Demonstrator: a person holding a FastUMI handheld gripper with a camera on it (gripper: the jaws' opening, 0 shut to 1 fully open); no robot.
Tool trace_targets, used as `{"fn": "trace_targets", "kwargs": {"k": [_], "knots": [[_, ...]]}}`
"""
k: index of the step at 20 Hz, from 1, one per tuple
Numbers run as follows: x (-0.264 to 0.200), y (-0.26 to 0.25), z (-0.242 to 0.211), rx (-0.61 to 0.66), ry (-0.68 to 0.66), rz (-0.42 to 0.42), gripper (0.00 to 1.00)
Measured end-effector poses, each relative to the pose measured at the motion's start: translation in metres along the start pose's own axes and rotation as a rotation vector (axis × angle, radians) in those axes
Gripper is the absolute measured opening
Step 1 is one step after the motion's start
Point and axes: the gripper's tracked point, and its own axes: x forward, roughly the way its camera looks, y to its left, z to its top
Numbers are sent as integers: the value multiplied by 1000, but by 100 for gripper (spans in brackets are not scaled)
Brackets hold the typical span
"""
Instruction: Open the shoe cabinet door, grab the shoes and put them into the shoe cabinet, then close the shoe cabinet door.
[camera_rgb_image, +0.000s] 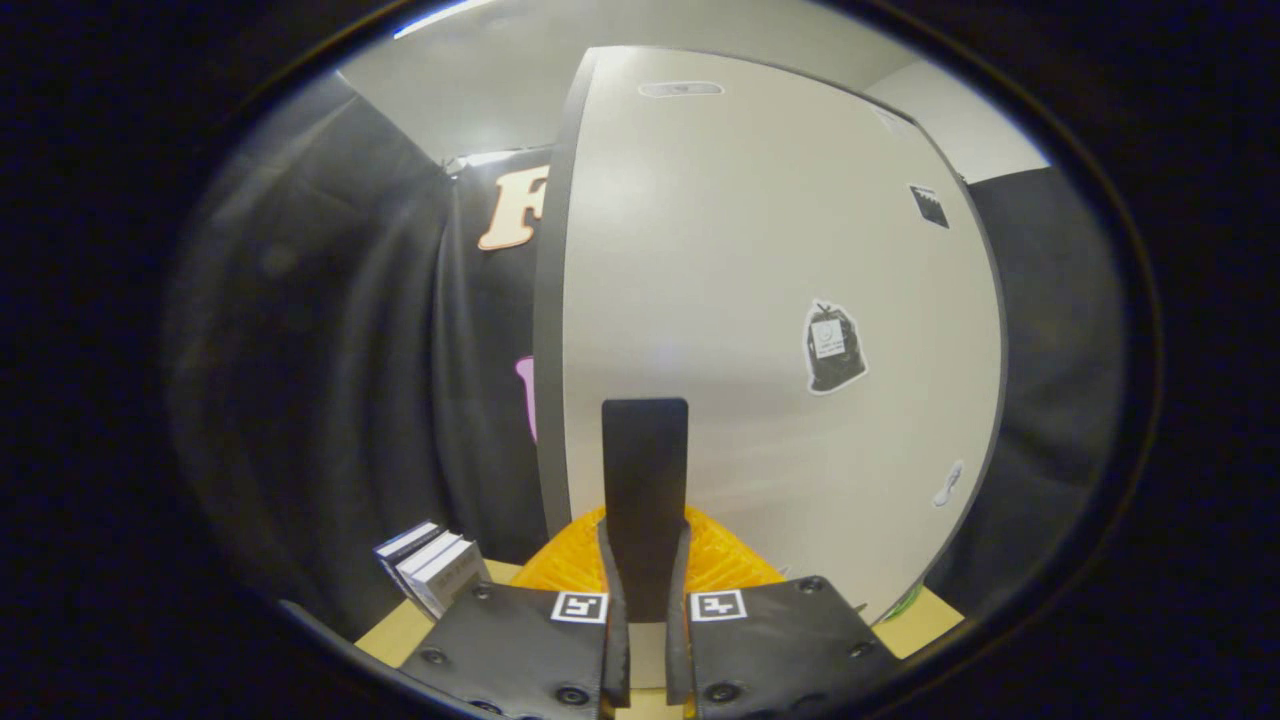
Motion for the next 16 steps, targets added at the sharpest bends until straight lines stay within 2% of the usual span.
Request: {"fn": "trace_targets", "kwargs": {"k": [8,16], "knots": [[-76,-20,-6,11,16,100,16],[-148,-74,-6,8,39,212,16]]}}
